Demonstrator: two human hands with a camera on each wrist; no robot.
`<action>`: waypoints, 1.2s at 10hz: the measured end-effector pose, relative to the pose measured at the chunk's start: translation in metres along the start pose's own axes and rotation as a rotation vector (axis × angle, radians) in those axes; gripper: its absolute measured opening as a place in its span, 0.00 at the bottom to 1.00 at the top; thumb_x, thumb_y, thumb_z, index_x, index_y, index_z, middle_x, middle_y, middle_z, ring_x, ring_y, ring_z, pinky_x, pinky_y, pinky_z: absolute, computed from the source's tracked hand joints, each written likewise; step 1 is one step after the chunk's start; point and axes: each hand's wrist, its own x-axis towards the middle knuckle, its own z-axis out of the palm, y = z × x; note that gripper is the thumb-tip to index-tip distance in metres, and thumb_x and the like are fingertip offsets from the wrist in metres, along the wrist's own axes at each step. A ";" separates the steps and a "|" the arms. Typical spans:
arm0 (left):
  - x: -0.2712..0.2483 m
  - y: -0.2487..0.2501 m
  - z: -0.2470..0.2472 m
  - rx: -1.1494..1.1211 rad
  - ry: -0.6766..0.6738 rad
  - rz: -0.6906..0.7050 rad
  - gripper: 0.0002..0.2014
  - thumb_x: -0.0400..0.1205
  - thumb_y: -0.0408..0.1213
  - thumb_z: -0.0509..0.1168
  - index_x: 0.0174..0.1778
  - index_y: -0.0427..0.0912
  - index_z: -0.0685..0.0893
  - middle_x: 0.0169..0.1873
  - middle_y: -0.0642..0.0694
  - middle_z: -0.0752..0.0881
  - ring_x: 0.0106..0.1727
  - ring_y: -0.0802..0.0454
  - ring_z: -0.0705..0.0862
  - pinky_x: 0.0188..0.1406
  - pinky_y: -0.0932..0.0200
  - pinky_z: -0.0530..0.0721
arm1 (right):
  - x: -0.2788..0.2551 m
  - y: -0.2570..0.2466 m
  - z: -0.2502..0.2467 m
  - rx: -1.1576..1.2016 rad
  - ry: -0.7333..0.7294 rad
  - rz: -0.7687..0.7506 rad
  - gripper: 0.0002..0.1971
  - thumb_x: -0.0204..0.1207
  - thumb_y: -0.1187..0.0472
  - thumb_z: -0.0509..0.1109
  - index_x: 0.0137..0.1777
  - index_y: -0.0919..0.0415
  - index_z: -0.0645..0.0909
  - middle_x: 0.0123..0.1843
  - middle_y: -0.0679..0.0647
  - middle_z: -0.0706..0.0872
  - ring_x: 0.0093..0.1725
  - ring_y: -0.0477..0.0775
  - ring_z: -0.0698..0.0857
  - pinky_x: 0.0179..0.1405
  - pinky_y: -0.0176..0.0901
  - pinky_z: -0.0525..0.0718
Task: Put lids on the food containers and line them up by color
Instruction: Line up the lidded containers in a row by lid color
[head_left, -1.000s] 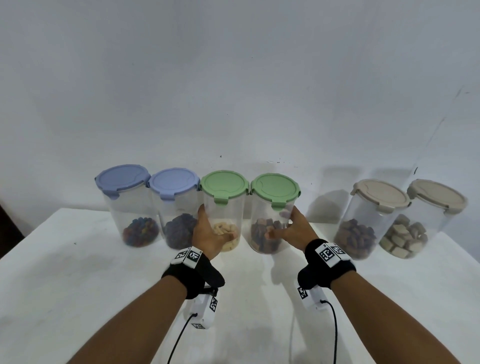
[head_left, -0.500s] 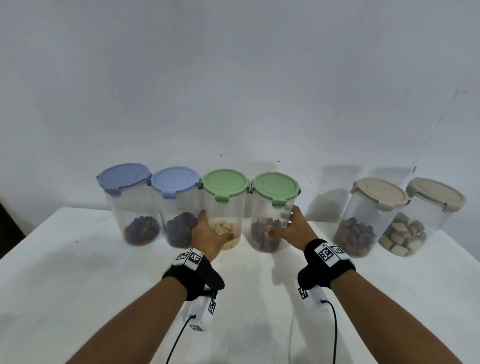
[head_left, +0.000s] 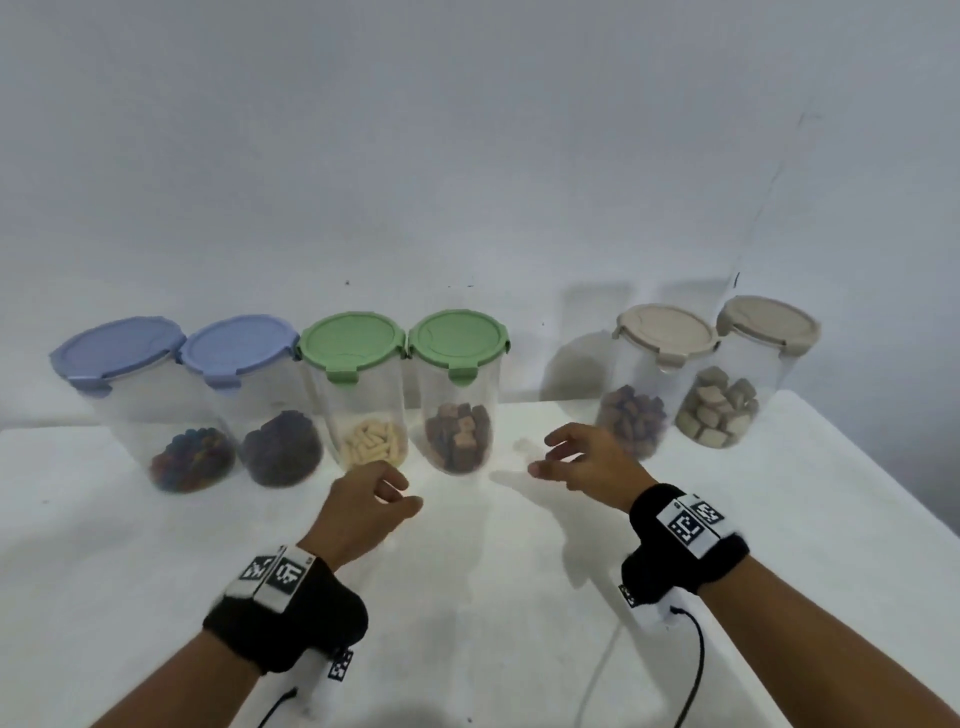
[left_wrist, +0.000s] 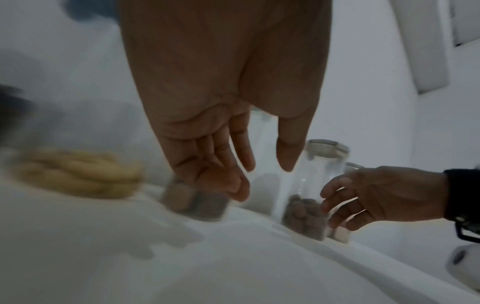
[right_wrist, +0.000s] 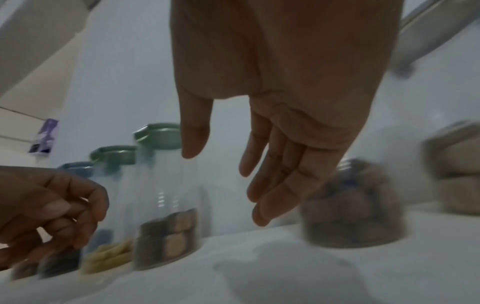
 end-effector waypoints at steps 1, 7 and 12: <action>0.004 0.049 0.042 -0.005 -0.161 0.100 0.11 0.74 0.38 0.77 0.46 0.45 0.82 0.38 0.47 0.87 0.33 0.54 0.83 0.25 0.68 0.76 | -0.018 0.019 -0.059 0.044 0.043 0.014 0.15 0.66 0.60 0.81 0.47 0.66 0.83 0.41 0.58 0.87 0.39 0.53 0.85 0.38 0.44 0.83; 0.082 0.174 0.241 -0.209 -0.044 0.232 0.38 0.60 0.50 0.84 0.61 0.73 0.71 0.48 0.65 0.83 0.48 0.68 0.80 0.48 0.71 0.79 | 0.056 0.113 -0.255 0.087 -0.018 -0.055 0.58 0.47 0.64 0.87 0.77 0.51 0.59 0.67 0.46 0.78 0.69 0.52 0.75 0.55 0.33 0.76; 0.060 0.133 0.194 -0.225 0.249 0.100 0.56 0.69 0.26 0.79 0.85 0.46 0.47 0.75 0.36 0.71 0.68 0.46 0.75 0.67 0.51 0.74 | 0.058 0.091 -0.184 0.096 0.089 -0.068 0.60 0.31 0.44 0.87 0.69 0.51 0.67 0.59 0.54 0.80 0.57 0.56 0.83 0.53 0.54 0.84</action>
